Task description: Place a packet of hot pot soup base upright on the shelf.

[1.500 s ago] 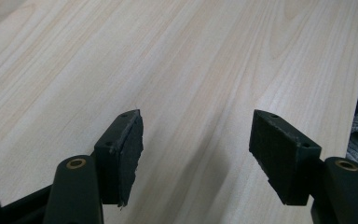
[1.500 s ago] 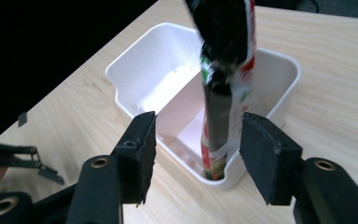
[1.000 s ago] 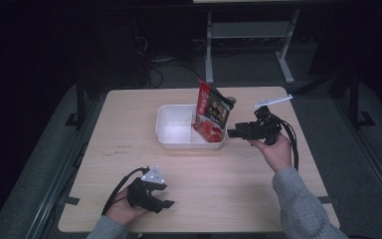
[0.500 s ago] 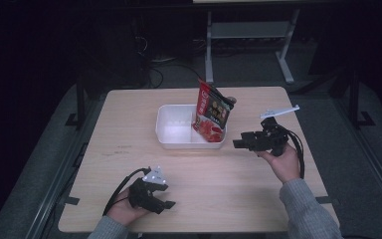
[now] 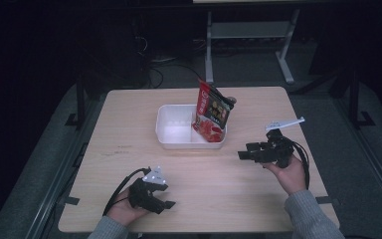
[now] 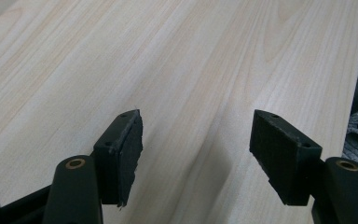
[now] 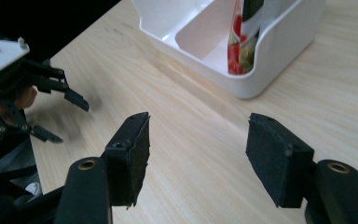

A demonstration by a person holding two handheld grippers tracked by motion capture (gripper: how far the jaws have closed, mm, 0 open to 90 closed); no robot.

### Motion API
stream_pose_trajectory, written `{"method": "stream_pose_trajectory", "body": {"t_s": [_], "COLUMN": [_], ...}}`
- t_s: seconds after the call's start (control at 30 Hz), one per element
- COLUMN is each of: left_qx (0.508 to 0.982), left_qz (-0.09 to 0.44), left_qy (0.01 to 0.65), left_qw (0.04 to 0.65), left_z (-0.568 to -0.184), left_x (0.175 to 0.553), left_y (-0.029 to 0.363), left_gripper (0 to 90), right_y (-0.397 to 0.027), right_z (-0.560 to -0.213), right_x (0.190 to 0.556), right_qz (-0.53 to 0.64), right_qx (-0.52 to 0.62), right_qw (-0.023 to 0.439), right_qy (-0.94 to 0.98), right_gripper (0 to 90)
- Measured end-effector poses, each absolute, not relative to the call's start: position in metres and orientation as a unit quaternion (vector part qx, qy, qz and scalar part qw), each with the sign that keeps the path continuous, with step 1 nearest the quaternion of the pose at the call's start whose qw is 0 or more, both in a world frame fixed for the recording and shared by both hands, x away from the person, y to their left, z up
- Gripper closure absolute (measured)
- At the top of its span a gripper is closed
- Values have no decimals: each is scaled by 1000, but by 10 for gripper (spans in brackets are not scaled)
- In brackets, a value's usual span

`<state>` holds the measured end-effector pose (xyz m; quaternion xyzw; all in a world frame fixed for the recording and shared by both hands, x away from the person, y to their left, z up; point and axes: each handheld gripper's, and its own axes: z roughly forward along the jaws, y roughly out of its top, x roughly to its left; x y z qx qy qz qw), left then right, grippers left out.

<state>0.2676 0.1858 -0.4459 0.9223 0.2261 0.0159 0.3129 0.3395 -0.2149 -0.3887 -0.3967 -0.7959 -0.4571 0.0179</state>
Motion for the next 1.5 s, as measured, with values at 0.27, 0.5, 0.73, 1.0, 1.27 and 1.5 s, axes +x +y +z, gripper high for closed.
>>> {"method": "stream_pose_trajectory", "body": {"t_s": [0.27,0.5,0.73,1.0,1.27,1.5], "left_qx": [923,923,923,923,923,924], "left_qz": [14,13,14,13,14,13], "left_qy": [226,226,225,223,223,220], "left_qw": [311,313,313,313,314,313], "left_z": [-446,-446,-447,-447,-447,-447], "left_x": [268,268,267,267,266,266], "left_y": [186,186,186,184,184,184], "left_gripper": [339,338,337,336,334,333], "right_y": [-224,-231,-237,-240,-240,-240], "right_z": [-398,-405,-413,-426,-433,-442], "right_x": [326,318,309,299,290,283], "right_qz": [-458,-466,-464,-456,-452,-454], "right_qx": [-392,-396,-397,-400,-397,-399], "right_qw": [31,36,40,48,51,62], "right_qy": [-797,-791,-791,-794,-797,-794], "right_gripper": [378,373,368,360,352,349]}}
